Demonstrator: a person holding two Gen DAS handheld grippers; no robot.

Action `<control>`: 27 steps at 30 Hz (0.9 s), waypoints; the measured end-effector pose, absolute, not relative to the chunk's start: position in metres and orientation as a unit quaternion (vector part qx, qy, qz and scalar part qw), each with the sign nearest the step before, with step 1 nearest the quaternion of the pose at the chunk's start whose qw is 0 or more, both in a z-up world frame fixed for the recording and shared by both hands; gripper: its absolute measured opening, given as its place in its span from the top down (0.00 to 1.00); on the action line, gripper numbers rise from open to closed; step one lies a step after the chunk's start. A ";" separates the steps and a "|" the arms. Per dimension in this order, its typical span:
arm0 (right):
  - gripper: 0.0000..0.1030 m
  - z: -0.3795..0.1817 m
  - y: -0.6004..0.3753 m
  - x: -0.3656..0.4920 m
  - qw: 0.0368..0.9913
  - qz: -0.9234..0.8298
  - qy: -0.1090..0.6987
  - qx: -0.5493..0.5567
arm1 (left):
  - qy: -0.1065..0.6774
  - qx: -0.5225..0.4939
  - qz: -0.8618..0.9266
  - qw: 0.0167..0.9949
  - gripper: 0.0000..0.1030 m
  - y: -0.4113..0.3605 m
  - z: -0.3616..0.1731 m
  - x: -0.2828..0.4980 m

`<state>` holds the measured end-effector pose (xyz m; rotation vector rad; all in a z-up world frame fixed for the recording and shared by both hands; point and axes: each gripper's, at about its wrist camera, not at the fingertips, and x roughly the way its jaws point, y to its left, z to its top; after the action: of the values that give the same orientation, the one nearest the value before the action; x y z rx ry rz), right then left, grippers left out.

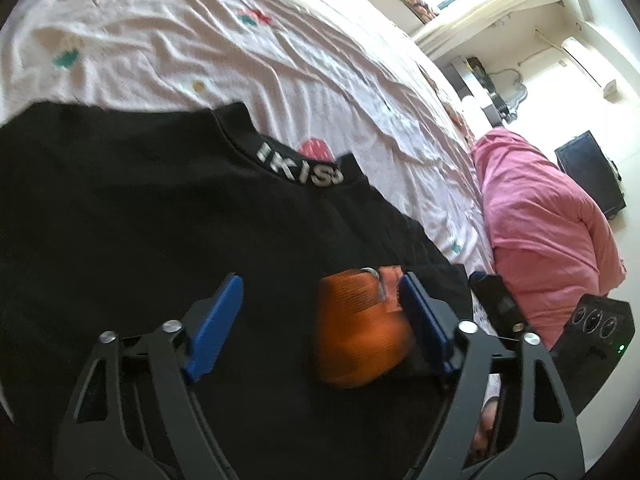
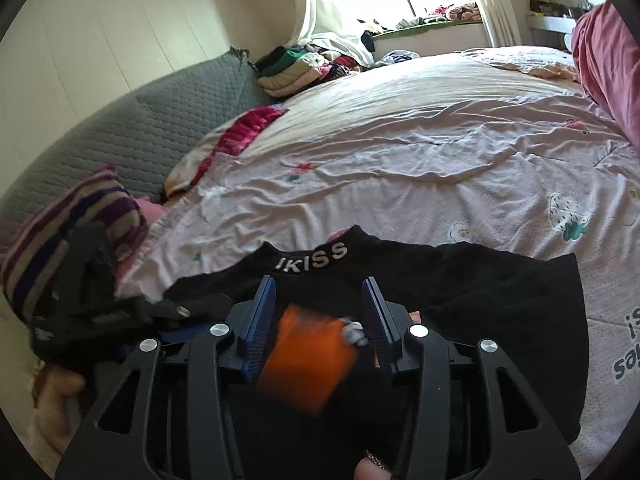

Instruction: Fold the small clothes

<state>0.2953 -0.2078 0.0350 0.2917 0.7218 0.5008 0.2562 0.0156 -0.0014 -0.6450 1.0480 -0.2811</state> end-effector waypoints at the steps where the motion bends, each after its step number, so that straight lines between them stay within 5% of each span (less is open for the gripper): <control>1: 0.54 0.036 -0.212 0.295 0.897 0.234 0.347 0.142 | 0.495 -0.300 -0.137 0.804 0.39 0.010 -0.005 0.257; 9: 0.53 0.035 -0.247 0.303 0.896 0.191 0.360 0.174 | 0.528 -0.250 -0.140 0.800 0.50 -0.037 -0.029 0.266; 12: 0.53 0.037 -0.260 0.304 0.901 0.174 0.357 0.176 | 0.524 -0.200 -0.123 0.819 0.78 -0.055 -0.030 0.265; 15: 0.53 0.038 -0.275 0.306 0.902 0.160 0.356 0.187 | 0.517 -0.217 -0.137 0.816 0.91 -0.054 -0.026 0.266; 27: 0.52 0.034 -0.318 0.308 0.910 0.079 0.357 0.198 | 0.409 -0.238 -0.144 0.869 0.92 -0.002 0.059 0.231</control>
<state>0.3079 -0.3178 0.0339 0.4093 0.7353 0.1621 0.2314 -0.0019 0.0587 -0.4987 0.8559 -0.3012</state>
